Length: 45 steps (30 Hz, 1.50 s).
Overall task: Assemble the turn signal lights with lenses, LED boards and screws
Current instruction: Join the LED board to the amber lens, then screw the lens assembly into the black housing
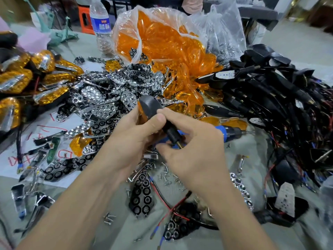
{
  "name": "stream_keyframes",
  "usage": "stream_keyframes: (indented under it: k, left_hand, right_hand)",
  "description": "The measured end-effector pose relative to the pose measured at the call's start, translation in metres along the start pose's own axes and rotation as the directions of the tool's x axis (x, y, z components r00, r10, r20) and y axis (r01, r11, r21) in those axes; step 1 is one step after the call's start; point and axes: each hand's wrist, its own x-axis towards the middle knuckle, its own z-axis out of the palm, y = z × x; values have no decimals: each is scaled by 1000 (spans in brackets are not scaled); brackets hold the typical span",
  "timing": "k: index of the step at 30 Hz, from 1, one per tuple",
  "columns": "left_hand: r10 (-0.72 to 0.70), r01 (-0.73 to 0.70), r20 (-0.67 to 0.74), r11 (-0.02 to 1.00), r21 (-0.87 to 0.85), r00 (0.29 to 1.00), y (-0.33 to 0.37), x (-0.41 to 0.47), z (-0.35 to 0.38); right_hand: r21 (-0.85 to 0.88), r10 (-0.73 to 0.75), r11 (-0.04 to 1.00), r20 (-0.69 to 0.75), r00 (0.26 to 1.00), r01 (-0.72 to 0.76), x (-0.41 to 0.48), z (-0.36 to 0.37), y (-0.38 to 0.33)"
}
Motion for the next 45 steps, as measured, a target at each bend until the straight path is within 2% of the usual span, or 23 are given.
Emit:
stream_keyframes:
  k: [2,3,5,6,7,9,12,14,17,23,25,27,29,31,33,35,37,40,45]
  left_hand:
    - [-2,2,-1,1000,6,1000,2,4,-5]
    - [-6,6,6,1000,-9,1000,3,5,-7]
    - [-30,31,28,999,-34,999,6,7,-12]
    - [-43,45,36,997,-57,998,8,8,-15]
    - [-53,57,40,994,-95,998,10,8,-17]
    - [-68,72,28,982,-176,997,12,9,-19]
    - [-101,91,-38,974,-206,994,8,12,-17]
    - [-118,98,-96,975,-198,988,5,14,-15]
    - [-120,102,-135,985,-137,984,-1,15,-12]
    - [-36,41,-97,998,53,995,-12,15,-9]
    - [-30,38,-86,995,94,996,-11,15,-10]
    - [-20,28,-56,988,152,998,-10,14,-12]
    - [3,4,-32,974,227,999,-11,11,-13]
    - [10,-2,-35,971,241,999,-10,9,-12]
    - [-18,23,-27,973,230,999,-9,9,-9]
    - [-41,40,-4,959,281,999,-10,8,-6]
    - [-61,52,17,943,330,998,-12,6,-3]
    - [-100,86,24,938,336,995,-15,5,-1]
    - [-91,76,29,941,331,995,-17,4,2]
  right_hand:
    - [209,111,971,47,993,-118,6,-14,2]
    - [228,153,962,9,988,-151,9,-23,4]
    - [47,206,978,-84,975,-203,14,-41,10]
    - [-83,229,969,-56,972,-233,16,-48,14]
    - [-200,272,945,39,961,-259,16,-53,18]
    - [-430,397,863,256,882,-264,14,-52,18]
    - [-621,528,749,348,774,-232,10,-37,14]
    - [-672,554,708,335,763,-219,10,-26,10]
    - [-730,517,665,298,803,-157,7,-15,9]
    - [-762,452,644,318,833,-58,1,-3,8]
    - [-739,436,671,327,838,-61,2,-5,12]
    - [-640,414,757,311,855,-134,4,-9,17]
    - [-420,374,871,237,897,-253,9,-15,21]
    - [-130,319,944,125,939,-303,14,-19,21]
    - [180,312,932,42,949,-315,15,-20,19]
    - [383,313,877,1,950,-290,14,-17,17]
    - [420,279,879,-70,958,-225,14,-14,17]
    - [314,210,937,-160,964,-152,13,-12,18]
    - [155,150,980,-151,977,-127,12,-7,19]
